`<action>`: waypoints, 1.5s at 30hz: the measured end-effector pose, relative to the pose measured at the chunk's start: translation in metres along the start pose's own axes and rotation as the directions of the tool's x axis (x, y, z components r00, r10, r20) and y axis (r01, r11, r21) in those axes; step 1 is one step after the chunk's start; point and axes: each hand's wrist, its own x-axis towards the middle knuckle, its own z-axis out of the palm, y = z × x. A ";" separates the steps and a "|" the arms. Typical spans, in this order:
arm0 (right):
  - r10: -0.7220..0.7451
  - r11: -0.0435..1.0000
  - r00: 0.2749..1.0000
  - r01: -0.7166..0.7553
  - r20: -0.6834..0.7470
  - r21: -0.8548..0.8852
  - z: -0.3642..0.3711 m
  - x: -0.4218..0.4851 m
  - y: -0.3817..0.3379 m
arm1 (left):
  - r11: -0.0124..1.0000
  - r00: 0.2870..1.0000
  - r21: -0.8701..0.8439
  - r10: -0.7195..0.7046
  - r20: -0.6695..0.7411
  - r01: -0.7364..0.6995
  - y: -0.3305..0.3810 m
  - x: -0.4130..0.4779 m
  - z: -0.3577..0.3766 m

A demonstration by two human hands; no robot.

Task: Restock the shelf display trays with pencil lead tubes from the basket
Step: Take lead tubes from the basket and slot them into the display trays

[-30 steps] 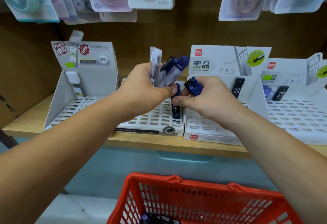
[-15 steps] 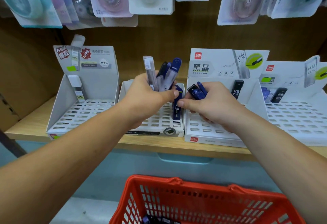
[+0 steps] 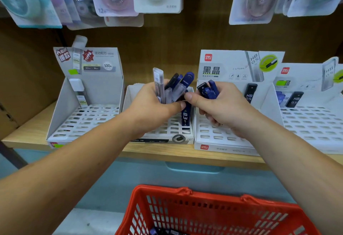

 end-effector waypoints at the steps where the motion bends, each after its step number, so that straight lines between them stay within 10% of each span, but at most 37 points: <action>1: 0.017 1.000 1.000 -0.017 0.000 -0.010 0.000 0.001 0.001 | 1.000 1.000 0.002 -0.009 0.004 0.009 -0.001 0.000 -0.001; 19: 0.131 0.982 0.984 -0.146 0.118 0.123 -0.015 0.000 -0.008 | 0.981 0.965 -0.166 -0.136 -0.226 0.099 0.007 0.006 0.010; 28: 0.160 0.987 0.983 -0.162 0.091 0.014 -0.012 -0.005 -0.013 | 0.983 0.968 -0.147 -0.142 -0.209 0.112 0.009 0.004 0.011; 45: 0.086 0.931 0.955 -0.178 0.283 0.320 -0.025 -0.006 -0.020 | 0.970 0.978 -0.215 -0.144 -0.151 0.109 0.021 -0.003 -0.006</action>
